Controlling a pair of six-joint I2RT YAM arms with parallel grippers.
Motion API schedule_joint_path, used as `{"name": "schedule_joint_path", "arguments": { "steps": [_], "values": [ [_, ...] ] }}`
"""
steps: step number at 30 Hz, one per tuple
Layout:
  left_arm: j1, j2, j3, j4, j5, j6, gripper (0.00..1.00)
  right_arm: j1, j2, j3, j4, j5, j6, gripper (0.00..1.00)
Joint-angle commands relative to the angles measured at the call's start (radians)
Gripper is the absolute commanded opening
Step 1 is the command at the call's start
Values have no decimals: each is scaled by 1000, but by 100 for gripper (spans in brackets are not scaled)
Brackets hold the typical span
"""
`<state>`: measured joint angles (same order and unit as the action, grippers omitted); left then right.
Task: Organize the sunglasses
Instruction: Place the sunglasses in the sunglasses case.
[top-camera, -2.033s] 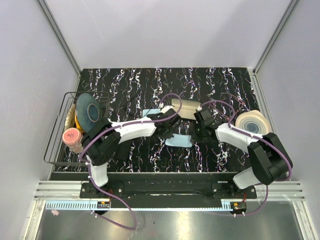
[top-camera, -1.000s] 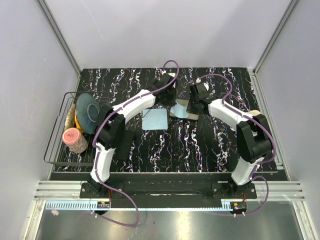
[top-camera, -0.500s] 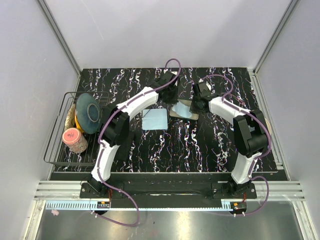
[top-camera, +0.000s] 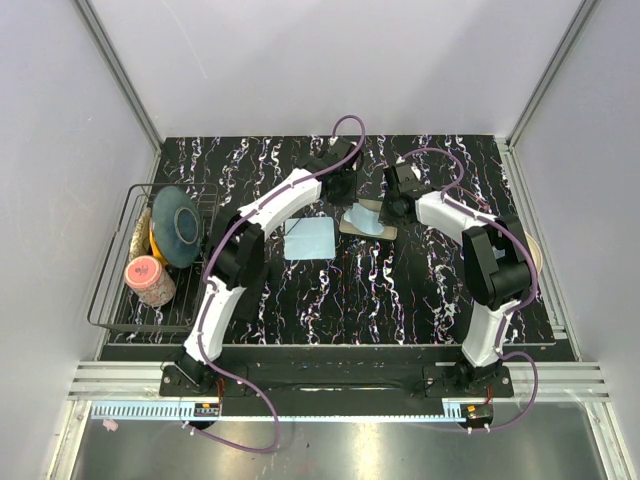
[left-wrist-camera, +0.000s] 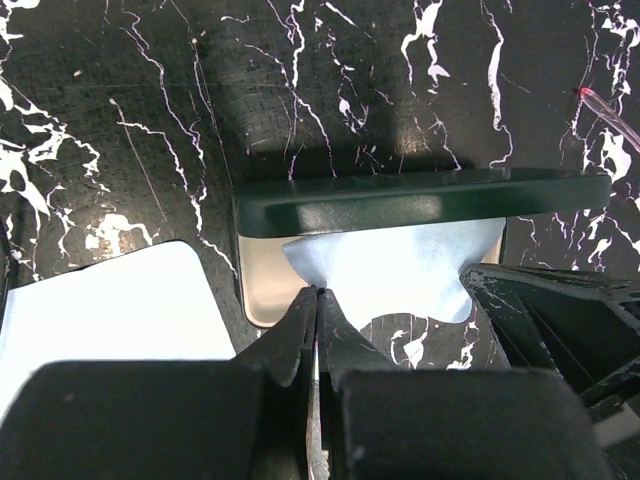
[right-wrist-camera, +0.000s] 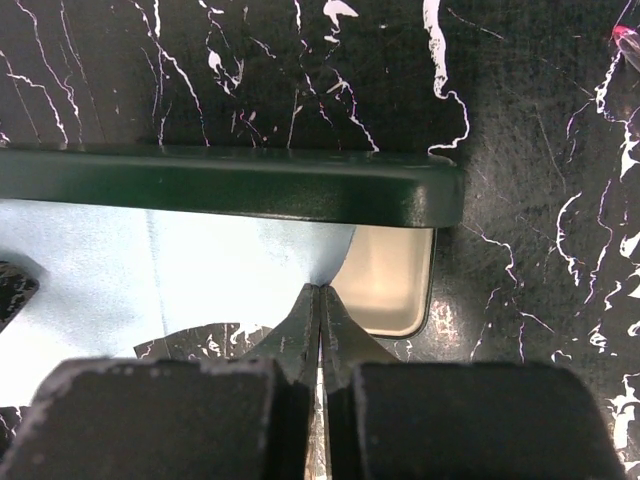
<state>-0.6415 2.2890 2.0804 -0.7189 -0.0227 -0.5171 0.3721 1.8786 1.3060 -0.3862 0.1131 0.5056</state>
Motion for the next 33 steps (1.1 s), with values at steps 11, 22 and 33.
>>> {"name": "schedule_joint_path", "arguments": {
  "steps": [11, 22, 33],
  "values": [
    [-14, 55, 153, -103, -51, -14, 13, -9, 28, 52, 12, 16, -21, 0],
    [-17, 44, 150, -108, -86, -18, 43, -12, 51, 53, 10, 26, -24, 0],
    [-18, 15, 122, -86, -72, -27, 43, -18, 54, 45, -8, 59, -30, 0]
  ]
}}
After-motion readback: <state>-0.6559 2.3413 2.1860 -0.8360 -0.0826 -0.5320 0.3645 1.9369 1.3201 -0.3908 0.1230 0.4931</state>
